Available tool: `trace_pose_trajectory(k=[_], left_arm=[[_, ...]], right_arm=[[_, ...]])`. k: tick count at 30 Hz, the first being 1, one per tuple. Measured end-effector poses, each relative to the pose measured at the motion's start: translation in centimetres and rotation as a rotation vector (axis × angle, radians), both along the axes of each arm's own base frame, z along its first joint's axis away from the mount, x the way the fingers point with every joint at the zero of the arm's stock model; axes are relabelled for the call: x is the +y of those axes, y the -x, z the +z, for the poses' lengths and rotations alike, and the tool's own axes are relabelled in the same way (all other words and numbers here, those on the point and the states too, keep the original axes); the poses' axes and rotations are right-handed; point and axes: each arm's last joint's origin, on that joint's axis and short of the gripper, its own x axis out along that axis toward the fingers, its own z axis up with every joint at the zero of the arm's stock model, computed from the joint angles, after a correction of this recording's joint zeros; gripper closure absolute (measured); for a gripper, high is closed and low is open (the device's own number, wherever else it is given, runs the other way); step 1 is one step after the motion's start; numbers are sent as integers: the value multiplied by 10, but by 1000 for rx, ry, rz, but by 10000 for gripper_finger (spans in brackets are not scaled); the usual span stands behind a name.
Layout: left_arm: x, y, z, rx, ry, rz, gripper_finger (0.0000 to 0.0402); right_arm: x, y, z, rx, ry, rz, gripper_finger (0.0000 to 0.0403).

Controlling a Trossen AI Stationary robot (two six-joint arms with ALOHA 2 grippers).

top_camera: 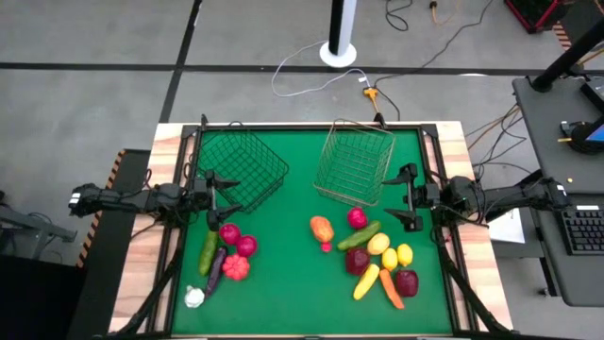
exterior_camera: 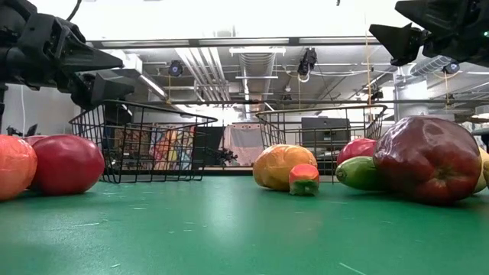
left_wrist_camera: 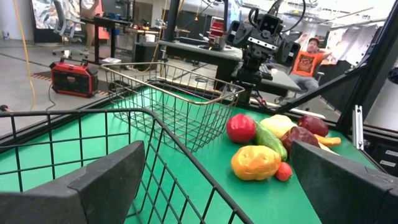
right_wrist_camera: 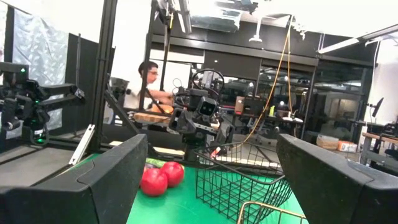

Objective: Sort produce into baskets

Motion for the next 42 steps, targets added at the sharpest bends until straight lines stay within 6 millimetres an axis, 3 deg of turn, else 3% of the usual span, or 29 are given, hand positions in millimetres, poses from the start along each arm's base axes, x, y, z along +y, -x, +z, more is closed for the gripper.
trace_pose_trajectory(k=[25,29,32,35,39,42], left_arm=[[0,0,0,-1,0,0,17],[0,0,10,-117,83,-1,17],[0,2,20,-264,273,-20,17],[1,3,27,-337,306,-23,17],[1,4,28,-331,214,-2,17],[1,4,28,-340,238,-6,17]], right_arm=[[0,0,0,0,0,0,53],[0,0,0,-1,0,0,53],[0,0,0,11,-171,57,53],[-1,0,1,14,-402,91,53],[-3,0,1,-10,-479,27,53],[-3,0,1,-4,-472,24,53]])
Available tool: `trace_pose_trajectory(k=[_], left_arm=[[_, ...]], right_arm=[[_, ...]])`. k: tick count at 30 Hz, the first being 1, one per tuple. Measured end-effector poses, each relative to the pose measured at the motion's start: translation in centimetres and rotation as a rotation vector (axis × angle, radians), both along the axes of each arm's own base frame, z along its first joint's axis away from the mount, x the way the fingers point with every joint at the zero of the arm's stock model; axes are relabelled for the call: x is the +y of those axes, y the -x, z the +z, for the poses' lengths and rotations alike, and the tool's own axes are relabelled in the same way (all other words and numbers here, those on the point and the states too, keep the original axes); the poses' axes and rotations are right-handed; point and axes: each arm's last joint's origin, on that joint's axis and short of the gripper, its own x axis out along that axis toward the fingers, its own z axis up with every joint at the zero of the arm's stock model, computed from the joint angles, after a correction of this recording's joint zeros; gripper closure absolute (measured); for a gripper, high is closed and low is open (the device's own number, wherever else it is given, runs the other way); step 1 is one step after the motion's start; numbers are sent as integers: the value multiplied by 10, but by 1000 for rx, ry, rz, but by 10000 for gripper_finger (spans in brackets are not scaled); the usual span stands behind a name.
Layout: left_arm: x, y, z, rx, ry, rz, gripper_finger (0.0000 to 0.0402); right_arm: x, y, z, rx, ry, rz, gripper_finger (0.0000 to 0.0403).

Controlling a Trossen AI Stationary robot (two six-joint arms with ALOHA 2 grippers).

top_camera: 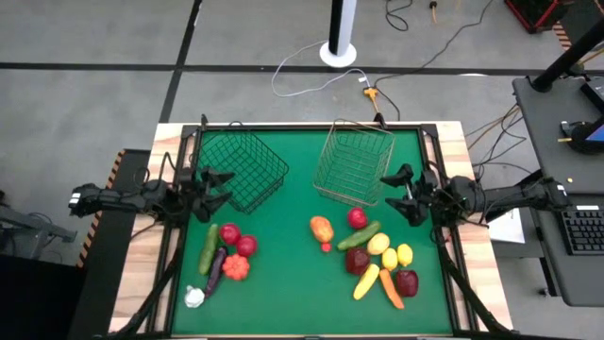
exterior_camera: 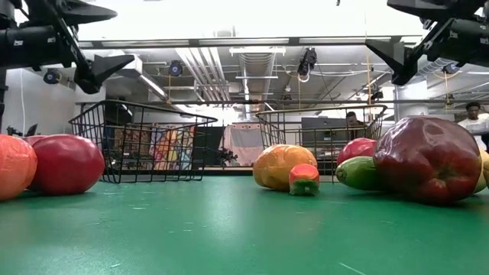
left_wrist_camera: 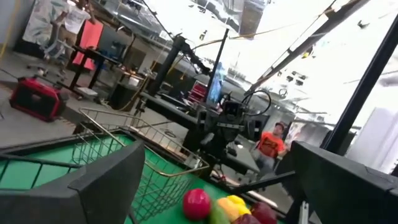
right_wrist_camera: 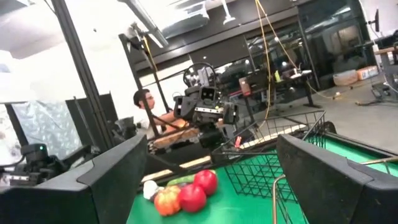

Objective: Sort produce into baskets
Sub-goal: Put the left apple into the gold wire basket

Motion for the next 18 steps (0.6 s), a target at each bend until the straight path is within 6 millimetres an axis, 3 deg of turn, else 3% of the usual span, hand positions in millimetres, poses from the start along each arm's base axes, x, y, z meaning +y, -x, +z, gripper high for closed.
trace_pose_trajectory(k=[5,10,18], left_arm=[[0,1,2,-36,47,-16,17],[-2,2,7,-89,66,-89,17],[-12,8,30,-342,-70,-376,17]], right_arm=[[0,1,5,-42,14,-5,53],[1,-2,31,-101,-100,47,53],[13,-43,73,126,-111,108,53]])
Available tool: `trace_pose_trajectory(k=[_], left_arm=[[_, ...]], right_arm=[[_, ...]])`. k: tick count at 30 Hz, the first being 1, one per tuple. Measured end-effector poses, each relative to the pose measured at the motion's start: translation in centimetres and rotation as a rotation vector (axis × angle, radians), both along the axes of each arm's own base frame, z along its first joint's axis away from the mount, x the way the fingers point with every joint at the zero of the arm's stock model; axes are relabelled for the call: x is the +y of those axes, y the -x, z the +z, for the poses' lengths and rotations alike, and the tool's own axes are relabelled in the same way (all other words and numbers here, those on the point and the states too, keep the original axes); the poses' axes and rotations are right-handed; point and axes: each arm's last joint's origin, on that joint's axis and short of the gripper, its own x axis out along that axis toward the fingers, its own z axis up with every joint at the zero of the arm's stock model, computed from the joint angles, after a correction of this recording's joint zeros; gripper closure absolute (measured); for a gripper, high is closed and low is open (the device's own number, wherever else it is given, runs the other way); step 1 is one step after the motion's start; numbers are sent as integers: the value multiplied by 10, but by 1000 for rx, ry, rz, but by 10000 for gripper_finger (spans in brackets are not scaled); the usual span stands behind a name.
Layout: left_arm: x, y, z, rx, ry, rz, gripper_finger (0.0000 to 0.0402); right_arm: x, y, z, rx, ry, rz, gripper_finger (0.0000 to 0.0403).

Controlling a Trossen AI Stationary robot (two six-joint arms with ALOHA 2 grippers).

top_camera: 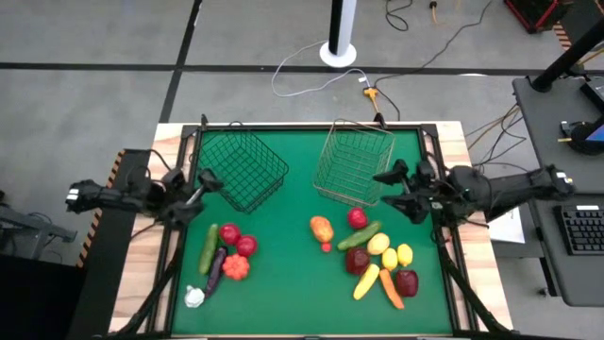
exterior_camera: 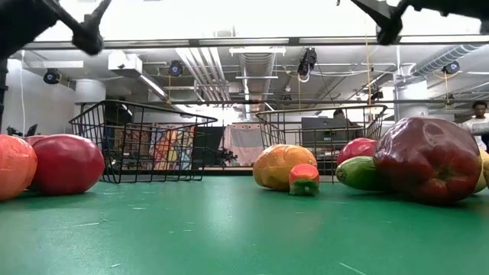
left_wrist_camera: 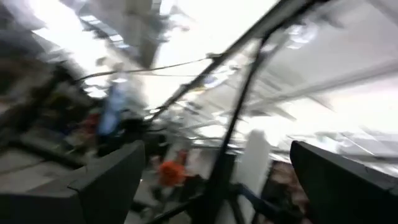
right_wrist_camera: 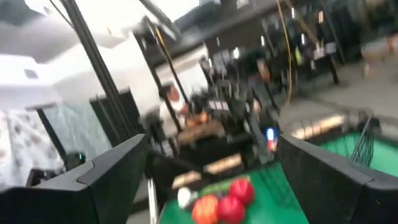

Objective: Sort produce into baskets
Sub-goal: Put the left apple into the gold wire basket

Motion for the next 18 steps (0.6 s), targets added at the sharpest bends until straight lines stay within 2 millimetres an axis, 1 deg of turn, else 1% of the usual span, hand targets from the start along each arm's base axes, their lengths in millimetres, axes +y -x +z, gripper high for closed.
trace_pose_trajectory(k=[3,6,9,11,14,16,18], left_arm=[[-4,-3,-1,5,-39,-62,17],[-6,-8,-4,50,-27,-90,17],[-7,-12,-7,87,-32,-92,17],[-7,-15,-8,116,-54,-82,17],[-9,-23,0,178,-118,-84,17],[-12,-29,13,242,-177,-118,17],[-14,-35,25,343,-243,-143,17]], right_arm=[[8,-16,15,82,-23,35,53],[16,-31,28,170,-16,66,53],[20,-41,45,280,-39,70,53],[20,-45,50,423,-60,33,53],[19,-49,54,650,-78,-28,53],[19,-49,57,788,-96,-58,53],[19,-48,62,894,-125,-85,53]])
